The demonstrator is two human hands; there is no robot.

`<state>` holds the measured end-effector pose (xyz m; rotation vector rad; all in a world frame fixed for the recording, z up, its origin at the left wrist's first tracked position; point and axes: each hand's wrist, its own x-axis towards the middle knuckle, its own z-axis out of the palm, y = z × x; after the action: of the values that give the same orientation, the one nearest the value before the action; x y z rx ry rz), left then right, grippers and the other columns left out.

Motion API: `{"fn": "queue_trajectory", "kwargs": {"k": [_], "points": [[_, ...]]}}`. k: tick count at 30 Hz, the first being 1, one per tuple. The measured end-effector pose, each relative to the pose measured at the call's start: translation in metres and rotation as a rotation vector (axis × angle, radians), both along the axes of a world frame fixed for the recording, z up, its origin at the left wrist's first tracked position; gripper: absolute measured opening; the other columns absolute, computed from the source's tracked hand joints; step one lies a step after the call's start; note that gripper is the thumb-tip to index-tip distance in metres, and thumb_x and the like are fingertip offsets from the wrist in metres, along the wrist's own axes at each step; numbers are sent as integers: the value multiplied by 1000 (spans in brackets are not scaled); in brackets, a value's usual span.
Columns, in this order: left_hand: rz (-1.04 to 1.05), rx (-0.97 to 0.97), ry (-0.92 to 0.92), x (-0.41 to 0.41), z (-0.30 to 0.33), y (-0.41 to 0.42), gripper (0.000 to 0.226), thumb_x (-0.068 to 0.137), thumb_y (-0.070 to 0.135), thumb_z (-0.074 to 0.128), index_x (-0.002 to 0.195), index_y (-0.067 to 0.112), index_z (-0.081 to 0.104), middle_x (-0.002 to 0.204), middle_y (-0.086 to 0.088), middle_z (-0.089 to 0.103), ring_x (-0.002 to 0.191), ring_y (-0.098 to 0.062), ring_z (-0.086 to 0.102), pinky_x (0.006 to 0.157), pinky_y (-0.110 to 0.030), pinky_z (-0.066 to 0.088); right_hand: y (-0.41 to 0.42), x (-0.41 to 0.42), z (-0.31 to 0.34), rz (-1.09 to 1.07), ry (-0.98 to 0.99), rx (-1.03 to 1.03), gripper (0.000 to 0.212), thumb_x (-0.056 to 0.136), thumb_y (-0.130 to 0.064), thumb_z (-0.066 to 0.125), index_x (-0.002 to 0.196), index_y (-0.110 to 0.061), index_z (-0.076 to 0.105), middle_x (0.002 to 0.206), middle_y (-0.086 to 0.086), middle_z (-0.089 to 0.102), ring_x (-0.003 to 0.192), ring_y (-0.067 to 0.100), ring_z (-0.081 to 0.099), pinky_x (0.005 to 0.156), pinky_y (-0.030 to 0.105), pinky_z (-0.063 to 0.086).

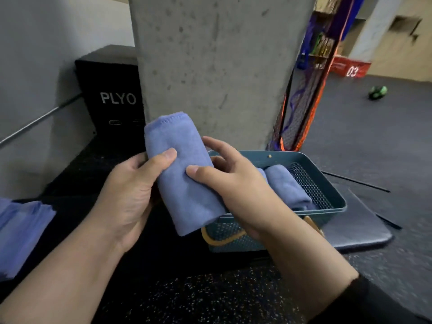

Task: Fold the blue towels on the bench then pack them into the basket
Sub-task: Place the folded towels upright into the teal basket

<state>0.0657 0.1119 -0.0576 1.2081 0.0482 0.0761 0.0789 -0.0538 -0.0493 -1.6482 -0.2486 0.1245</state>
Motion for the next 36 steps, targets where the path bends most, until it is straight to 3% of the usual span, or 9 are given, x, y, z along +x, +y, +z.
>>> {"fn": "queue_trajectory", "kwargs": {"k": [6, 10, 13, 17, 20, 23, 25, 31, 36], "points": [[-29, 92, 1, 25, 2, -48, 45, 87, 40, 67, 109, 1, 71, 104, -16, 77, 99, -32, 74, 89, -44, 57, -50, 20, 8, -17, -1, -13, 49, 80, -28, 76, 127, -34, 62, 111, 9, 74, 105, 32, 71, 97, 60, 52], [145, 413, -63, 50, -16, -59, 30, 97, 46, 61, 96, 20, 75, 88, 4, 76, 82, -11, 70, 75, -32, 56, -95, 46, 10, -223, -97, -205, 52, 85, -22, 75, 132, -32, 58, 99, 6, 76, 93, 26, 73, 88, 50, 58], [204, 741, -36, 60, -34, -58, 25, 98, 33, 62, 121, 26, 69, 107, 13, 70, 92, 4, 62, 89, -25, 51, -130, 65, -7, -420, -57, -388, 53, 87, -22, 73, 136, -31, 56, 95, 0, 75, 87, 16, 72, 85, 44, 59], [23, 819, 33, 63, -54, -62, 32, 100, 31, 60, 132, 36, 58, 109, 25, 62, 103, 3, 60, 87, -17, 43, -143, 78, -38, -412, 32, -503, 53, 86, -26, 74, 135, -29, 57, 95, -2, 76, 89, 17, 72, 86, 48, 58], [-24, 875, 26, 67, -63, -62, 37, 99, 33, 59, 137, 33, 59, 123, 17, 67, 115, -5, 62, 101, -33, 50, -138, 81, -46, -358, 47, -625, 57, 85, -33, 76, 138, -28, 56, 103, -2, 74, 98, 17, 68, 92, 40, 54], [-24, 903, 31, 69, -66, -61, 44, 98, 33, 59, 142, 33, 55, 130, 13, 66, 118, -7, 61, 106, -39, 48, -130, 79, -52, -305, 20, -868, 17, 85, -34, 75, 82, -23, 63, 73, -4, 62, 77, 22, 56, 62, 31, 43], [-43, 933, 36, 68, -67, -61, 46, 99, 34, 58, 145, 33, 53, 135, 11, 64, 123, -9, 59, 108, -39, 46, -127, 77, -56, -314, -36, -978, 38, 85, -37, 74, 64, -19, 49, 64, -3, 53, 68, 24, 50, 54, 32, 32], [-63, 894, 24, 62, -65, -54, 43, 102, 24, 56, 144, 32, 52, 132, 18, 62, 121, -5, 59, 108, -32, 45, -121, 67, -46, -388, -129, -1026, 34, 92, -40, 61, 72, -13, 62, 75, 10, 62, 75, 34, 57, 59, 35, 41], [57, 949, 38, 48, -60, -20, 48, 102, 30, 55, 149, 28, 46, 137, 9, 60, 119, -7, 59, 107, -30, 45, -88, 63, -31, -550, -427, -711, 20, 96, -33, 64, 106, -18, 74, 96, 3, 73, 84, 21, 66, 77, 27, 41]]}}
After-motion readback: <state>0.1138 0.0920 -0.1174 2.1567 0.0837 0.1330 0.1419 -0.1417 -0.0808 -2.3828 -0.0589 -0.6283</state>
